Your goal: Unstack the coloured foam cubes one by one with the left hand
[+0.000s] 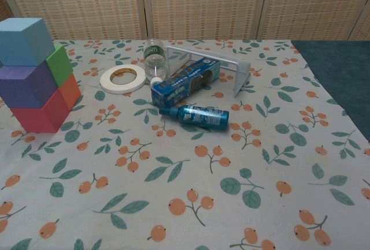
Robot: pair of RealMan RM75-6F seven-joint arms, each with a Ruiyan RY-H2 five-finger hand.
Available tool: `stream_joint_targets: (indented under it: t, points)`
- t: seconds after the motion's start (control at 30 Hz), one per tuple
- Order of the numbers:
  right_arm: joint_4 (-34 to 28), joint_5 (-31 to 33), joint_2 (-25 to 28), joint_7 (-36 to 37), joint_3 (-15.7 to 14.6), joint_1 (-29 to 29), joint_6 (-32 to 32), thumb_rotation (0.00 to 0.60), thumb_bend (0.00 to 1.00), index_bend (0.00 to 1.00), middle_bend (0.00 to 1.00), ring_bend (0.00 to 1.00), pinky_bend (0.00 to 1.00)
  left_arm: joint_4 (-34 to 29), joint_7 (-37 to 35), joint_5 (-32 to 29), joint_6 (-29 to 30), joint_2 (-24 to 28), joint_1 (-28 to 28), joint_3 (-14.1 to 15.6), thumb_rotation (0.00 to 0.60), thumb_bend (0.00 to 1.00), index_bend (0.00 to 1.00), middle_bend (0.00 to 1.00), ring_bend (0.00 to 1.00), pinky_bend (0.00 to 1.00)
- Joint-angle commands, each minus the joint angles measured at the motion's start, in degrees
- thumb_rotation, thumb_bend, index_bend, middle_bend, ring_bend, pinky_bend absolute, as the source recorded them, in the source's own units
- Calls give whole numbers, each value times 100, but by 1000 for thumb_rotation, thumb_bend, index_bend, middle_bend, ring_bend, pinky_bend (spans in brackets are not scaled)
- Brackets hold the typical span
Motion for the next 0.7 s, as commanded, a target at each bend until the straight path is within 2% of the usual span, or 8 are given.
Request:
stream_joint_targets:
  t: [0.03,0.17,0.27,0.37,0.53,0.7]
  points:
    - [-5,-2,1,-1,-3,3,-12,600,170,0,0,0,0,22,-28,4,38,-45,-13,-38,600,402,0,0,0,84]
    - [-6,-3,-10,-19,-11,8,-47,600,170,0,0,0,0,70,-343,77,105,-124,-190,-232,600,401,0,0,0,87]
    - [-15,-3,-3,-2,-16,23,-80,600,170,0,0,0,0,-224,-588,58,45,13,-463,-524,600,397,0,0,0,87]
    - [-29,-6,-1,-7,-9,35,-90,600,170,0,0,0,0,-588,-511,-92,-182,169,-721,-787,600,399,0,0,0,80]
    - [-43,-55,-14,-39,-12,44,-81,600,170,0,0,0,0,-1041,101,-519,-933,365,-1241,-1142,600,404,0,0,0,56]
    - [-67,-28,12,-7,-7,72,-132,600,171,0,0,0,0,-1318,199,-1149,-1986,599,-1785,-1343,600,397,0,0,0,39]
